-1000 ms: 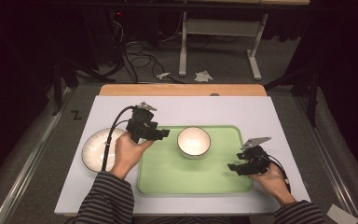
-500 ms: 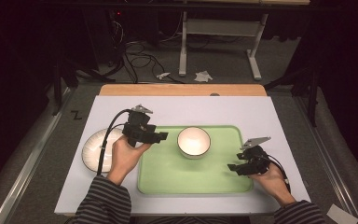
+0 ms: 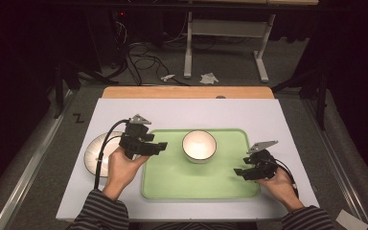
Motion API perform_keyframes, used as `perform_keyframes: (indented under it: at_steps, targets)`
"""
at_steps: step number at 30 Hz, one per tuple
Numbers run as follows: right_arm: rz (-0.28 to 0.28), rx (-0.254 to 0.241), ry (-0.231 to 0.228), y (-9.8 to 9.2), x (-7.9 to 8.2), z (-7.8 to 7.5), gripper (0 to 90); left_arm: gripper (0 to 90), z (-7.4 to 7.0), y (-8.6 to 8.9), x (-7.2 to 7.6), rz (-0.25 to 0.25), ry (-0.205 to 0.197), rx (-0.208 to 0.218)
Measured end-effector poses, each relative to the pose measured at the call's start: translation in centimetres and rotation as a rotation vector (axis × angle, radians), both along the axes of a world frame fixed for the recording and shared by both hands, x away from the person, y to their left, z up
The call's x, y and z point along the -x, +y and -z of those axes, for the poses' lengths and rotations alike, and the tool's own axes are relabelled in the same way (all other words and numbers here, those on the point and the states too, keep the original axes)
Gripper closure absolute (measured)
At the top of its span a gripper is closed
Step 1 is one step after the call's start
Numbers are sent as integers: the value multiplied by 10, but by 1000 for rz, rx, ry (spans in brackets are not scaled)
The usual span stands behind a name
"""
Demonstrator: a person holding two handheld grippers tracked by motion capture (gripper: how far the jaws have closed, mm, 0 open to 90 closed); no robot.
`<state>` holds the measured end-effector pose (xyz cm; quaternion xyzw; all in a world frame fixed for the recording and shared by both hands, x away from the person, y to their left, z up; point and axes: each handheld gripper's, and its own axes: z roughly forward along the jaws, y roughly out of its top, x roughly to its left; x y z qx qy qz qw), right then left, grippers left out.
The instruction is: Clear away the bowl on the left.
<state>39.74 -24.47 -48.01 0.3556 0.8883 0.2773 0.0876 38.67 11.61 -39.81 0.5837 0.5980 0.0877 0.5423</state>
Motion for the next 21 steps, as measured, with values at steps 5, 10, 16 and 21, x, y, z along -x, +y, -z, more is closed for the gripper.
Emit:
perform_keyframes:
  at_steps: [5, 10, 16, 21]
  targets:
    - [1, -3, 2, 0, 0, 0, 392, 396, 4, 3, 6, 3, 12, -2]
    - [1, 0, 1, 0, 0, 0, 392, 396, 7, 5, 9, 2, 12, -1]
    - [2, 1, 2, 0, 0, 0, 392, 394, 9, 6, 14, 7, 17, -5]
    - [3, 2, 3, 0, 0, 0, 392, 391, 14, 6, 16, 2, 25, -2]
